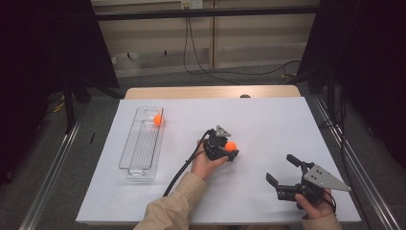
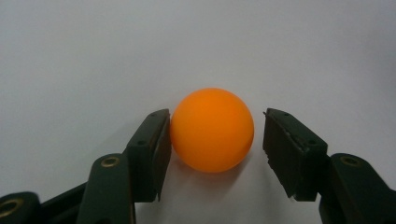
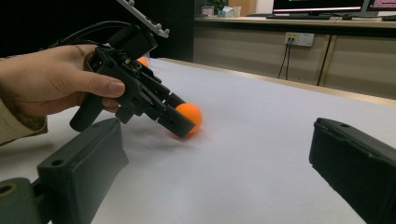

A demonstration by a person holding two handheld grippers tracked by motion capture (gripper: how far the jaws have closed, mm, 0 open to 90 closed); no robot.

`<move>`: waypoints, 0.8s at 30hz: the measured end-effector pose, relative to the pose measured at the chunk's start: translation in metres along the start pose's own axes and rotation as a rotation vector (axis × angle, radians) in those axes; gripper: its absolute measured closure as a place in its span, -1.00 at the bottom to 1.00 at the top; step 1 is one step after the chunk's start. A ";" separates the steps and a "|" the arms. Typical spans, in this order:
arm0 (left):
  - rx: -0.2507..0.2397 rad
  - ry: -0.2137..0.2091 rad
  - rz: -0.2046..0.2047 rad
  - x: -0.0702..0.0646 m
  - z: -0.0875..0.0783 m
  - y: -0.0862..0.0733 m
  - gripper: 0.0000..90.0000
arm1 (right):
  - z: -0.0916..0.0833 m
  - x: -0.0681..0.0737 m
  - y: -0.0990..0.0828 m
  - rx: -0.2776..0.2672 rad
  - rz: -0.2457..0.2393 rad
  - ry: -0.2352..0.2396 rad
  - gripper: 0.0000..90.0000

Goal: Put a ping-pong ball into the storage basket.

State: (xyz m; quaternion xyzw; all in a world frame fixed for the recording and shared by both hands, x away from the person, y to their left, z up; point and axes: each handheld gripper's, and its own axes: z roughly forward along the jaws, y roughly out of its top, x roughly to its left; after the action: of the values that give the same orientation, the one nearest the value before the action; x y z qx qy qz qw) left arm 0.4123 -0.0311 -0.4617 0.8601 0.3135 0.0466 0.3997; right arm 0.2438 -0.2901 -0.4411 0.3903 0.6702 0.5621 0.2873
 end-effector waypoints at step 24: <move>0.013 -0.006 0.000 0.002 0.002 -0.001 0.12 | 0.000 0.000 0.000 0.000 -0.002 -0.004 -0.94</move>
State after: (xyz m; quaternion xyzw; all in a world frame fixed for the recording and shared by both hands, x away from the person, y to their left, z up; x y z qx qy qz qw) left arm 0.4142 -0.0312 -0.4639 0.8627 0.3126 0.0423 0.3952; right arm 0.2438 -0.2902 -0.4412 0.3906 0.6700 0.5611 0.2894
